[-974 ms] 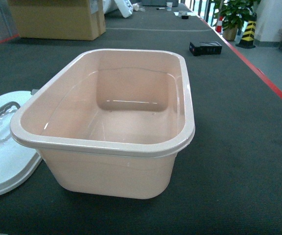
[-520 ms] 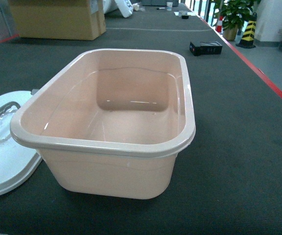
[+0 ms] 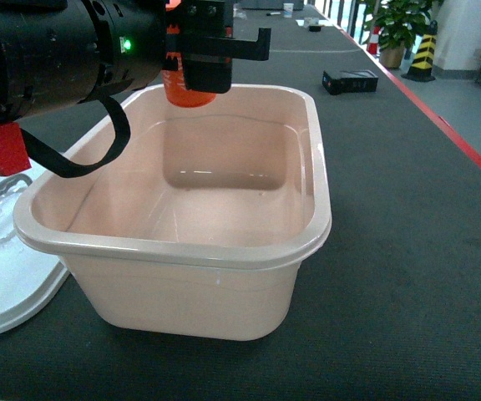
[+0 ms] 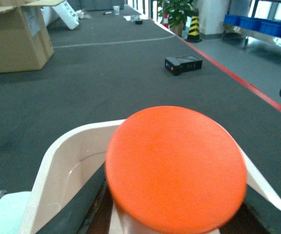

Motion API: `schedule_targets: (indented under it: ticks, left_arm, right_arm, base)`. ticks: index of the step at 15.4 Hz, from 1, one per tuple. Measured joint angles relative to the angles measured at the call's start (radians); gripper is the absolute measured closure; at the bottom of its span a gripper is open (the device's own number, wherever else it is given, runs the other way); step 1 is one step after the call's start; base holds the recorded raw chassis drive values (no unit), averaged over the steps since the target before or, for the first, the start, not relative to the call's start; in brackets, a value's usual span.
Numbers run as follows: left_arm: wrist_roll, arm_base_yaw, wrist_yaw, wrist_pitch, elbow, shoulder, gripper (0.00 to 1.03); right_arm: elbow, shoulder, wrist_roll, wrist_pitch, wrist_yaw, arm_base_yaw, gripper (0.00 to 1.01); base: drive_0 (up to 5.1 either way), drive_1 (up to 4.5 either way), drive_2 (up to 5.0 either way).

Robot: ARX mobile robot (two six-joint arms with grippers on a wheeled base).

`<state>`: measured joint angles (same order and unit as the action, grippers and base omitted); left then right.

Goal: Pick capacitor and pack into box

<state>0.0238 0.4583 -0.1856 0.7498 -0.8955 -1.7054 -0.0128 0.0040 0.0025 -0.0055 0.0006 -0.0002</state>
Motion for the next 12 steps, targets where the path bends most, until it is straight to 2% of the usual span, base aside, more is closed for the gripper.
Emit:
schedule_targets:
  ticks: [4,6,8,9,10,12]
  left_arm:
    - [0.002,0.005,0.010,0.011,0.006,0.036,0.03]
    - [0.001,0.005,0.010,0.013,0.006,0.036,0.05]
    - [0.005,-0.024,-0.121,0.164,0.087,0.062,0.05]
    - [0.006,-0.058,-0.129,0.166,0.136,0.101,0.05]
    - [0.009,-0.117,-0.127,0.172,0.190,0.145,0.05]
    - [0.008,-0.306,-0.090,0.190,0.267,0.223,0.05]
  right_arm:
    - [0.000,0.000,0.000,0.000,0.000,0.000,0.03]
    - [0.000,0.000,0.000,0.000,0.000,0.000,0.03]
    - [0.000,0.000,0.000,0.000,0.000,0.000,0.03]
    - [0.000,0.000,0.000,0.001,0.000,0.000,0.03]
    - [0.000,0.000,0.000,-0.001,0.000,0.000,0.03]
    - [0.000,0.000,0.000,0.000,0.000,0.000,0.03]
  base:
    - [0.0,0.00,0.0]
    - [0.0,0.00,0.0]
    - [0.0,0.00,0.0]
    - [0.0,0.00,0.0]
    - [0.0,0.00,0.0]
    - [0.0,0.00,0.0]
